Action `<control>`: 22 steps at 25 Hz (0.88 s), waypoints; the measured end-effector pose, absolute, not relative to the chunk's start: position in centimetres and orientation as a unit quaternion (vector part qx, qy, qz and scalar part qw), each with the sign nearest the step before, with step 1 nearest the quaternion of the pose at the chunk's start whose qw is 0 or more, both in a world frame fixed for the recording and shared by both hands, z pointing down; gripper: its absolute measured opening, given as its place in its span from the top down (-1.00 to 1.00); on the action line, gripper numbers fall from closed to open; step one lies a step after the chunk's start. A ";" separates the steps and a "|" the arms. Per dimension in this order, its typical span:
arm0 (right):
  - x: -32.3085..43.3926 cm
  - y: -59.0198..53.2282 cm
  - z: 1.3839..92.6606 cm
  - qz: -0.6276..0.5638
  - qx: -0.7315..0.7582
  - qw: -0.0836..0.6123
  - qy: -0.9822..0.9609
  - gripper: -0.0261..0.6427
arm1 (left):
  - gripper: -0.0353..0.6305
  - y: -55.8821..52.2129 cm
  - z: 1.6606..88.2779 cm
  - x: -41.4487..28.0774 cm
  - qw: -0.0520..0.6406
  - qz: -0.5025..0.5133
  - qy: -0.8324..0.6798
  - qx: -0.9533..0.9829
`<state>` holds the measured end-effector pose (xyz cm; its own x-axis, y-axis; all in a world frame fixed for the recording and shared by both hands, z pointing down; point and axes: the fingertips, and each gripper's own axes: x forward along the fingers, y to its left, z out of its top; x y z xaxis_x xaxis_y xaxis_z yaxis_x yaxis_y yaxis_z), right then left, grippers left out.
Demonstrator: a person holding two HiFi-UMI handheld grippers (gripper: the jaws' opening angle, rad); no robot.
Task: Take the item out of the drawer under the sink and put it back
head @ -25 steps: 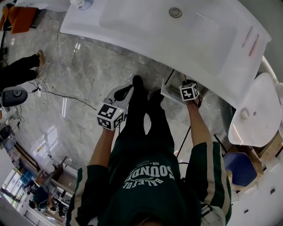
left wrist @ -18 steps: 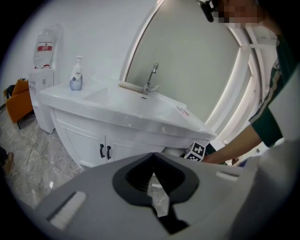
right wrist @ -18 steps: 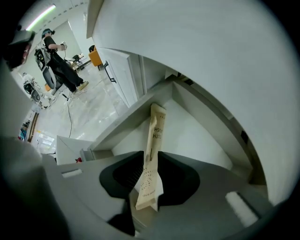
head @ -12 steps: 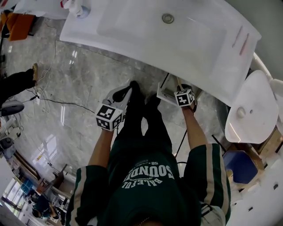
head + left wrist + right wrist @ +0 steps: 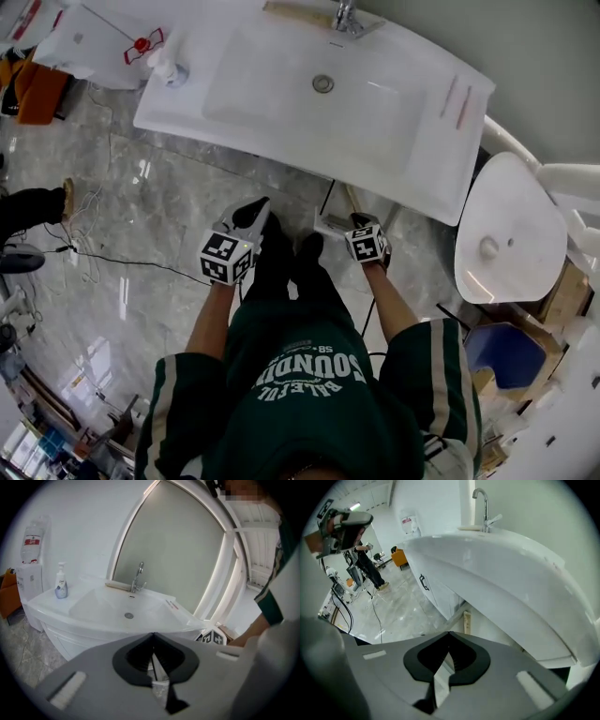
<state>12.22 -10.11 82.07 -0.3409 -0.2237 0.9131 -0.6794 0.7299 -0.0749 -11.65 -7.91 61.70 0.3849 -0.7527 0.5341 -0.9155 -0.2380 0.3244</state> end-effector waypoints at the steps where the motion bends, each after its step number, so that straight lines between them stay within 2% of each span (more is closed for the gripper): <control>1: 11.9 -10.1 81.1 0.231 0.291 0.486 -0.791 0.91 | 0.74 -8.1 61.2 -11.6 0.298 0.134 -0.537 0.778; 12: 8.4 -14.4 67.1 0.199 0.352 0.338 -0.850 0.92 | 0.74 -12.0 55.3 -11.2 0.239 0.111 -0.524 0.810; 22: 6.6 -22.6 51.9 0.130 0.409 0.187 -0.884 0.91 | 0.74 -17.0 49.8 -13.0 0.183 0.088 -0.531 0.823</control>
<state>6.56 -22.57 51.93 -0.5959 -0.6744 0.4360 -0.7714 0.6317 -0.0771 -12.97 -17.00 49.78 0.4197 -0.8421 0.3387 -0.9063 -0.3685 0.2068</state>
